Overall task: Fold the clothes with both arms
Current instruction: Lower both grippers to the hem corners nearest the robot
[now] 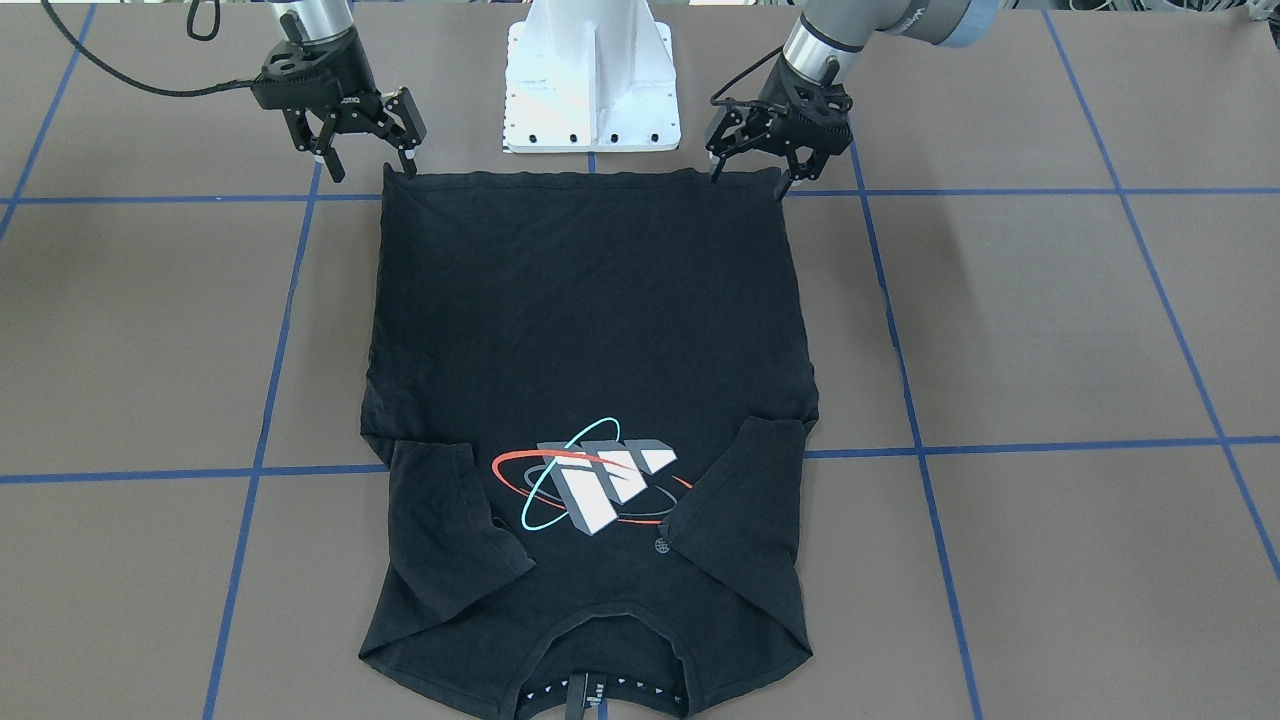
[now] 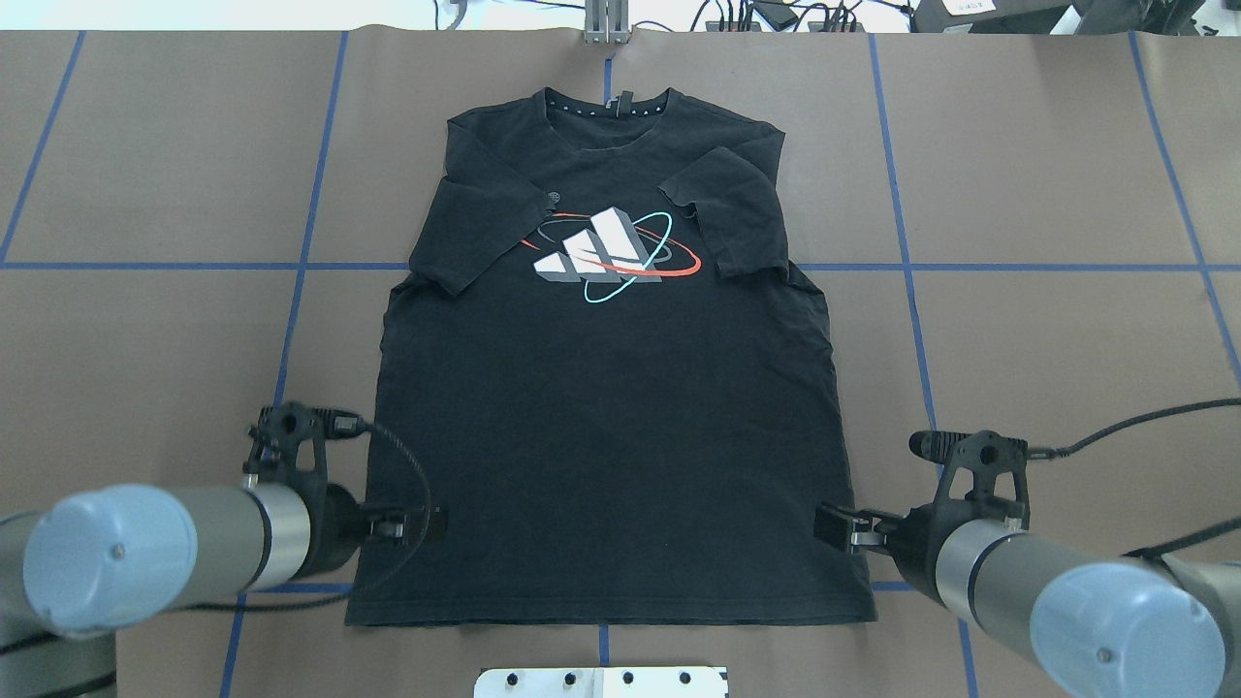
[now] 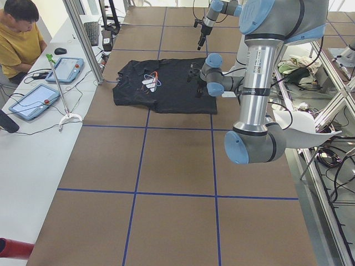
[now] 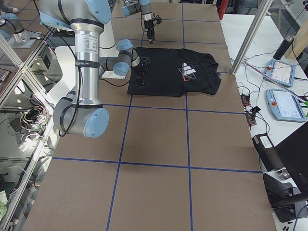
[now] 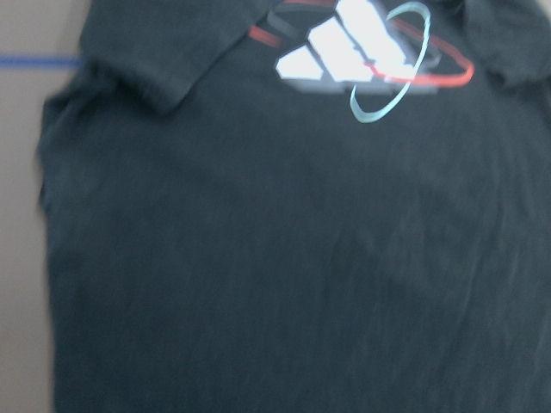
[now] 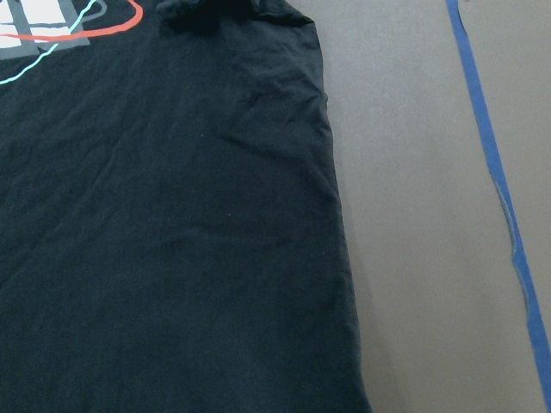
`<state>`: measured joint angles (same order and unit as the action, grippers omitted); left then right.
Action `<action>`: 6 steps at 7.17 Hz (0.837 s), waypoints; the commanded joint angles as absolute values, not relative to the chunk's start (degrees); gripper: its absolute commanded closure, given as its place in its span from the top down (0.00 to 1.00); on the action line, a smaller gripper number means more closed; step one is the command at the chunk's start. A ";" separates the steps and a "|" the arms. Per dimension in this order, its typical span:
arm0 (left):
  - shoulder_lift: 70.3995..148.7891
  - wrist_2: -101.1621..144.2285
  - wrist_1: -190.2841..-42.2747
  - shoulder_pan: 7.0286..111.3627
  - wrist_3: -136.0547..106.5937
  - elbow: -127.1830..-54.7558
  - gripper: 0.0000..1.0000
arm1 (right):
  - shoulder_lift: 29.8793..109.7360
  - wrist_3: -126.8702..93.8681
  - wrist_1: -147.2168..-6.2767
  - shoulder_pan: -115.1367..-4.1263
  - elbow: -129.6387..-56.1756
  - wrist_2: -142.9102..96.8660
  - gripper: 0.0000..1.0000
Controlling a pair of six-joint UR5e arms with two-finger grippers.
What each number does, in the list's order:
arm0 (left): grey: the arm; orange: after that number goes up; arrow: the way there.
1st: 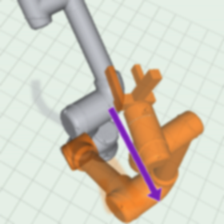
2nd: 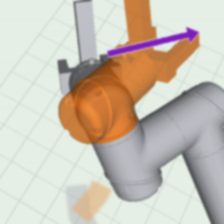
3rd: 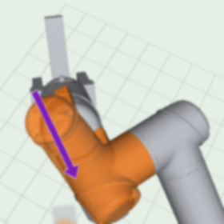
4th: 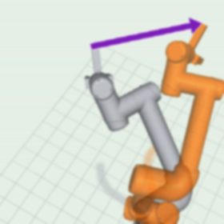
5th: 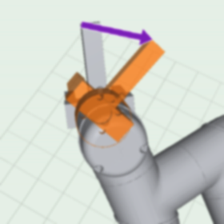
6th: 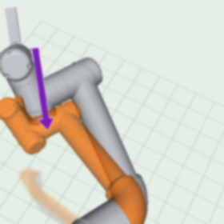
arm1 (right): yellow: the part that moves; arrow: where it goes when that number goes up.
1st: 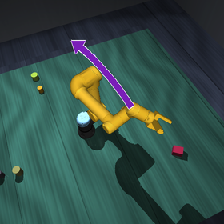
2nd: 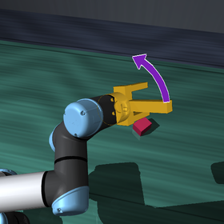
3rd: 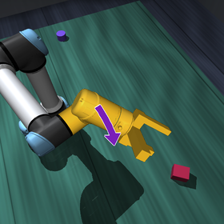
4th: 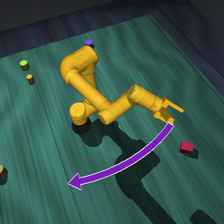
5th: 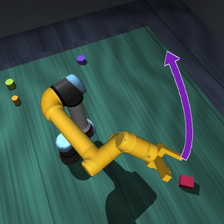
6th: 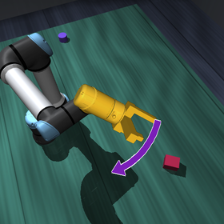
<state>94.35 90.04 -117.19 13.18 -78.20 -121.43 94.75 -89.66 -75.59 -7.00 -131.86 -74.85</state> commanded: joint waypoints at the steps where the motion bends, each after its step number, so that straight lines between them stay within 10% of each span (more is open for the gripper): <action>1: 89.32 86.23 -118.12 7.83 -81.56 -121.38 1.00 | 95.36 -90.62 -75.59 -4.66 -132.10 -72.25 1.00; 6: 89.30 86.40 -118.21 5.98 -81.65 -118.04 0.83 | 95.27 -90.62 -75.59 -4.57 -132.19 -71.89 1.00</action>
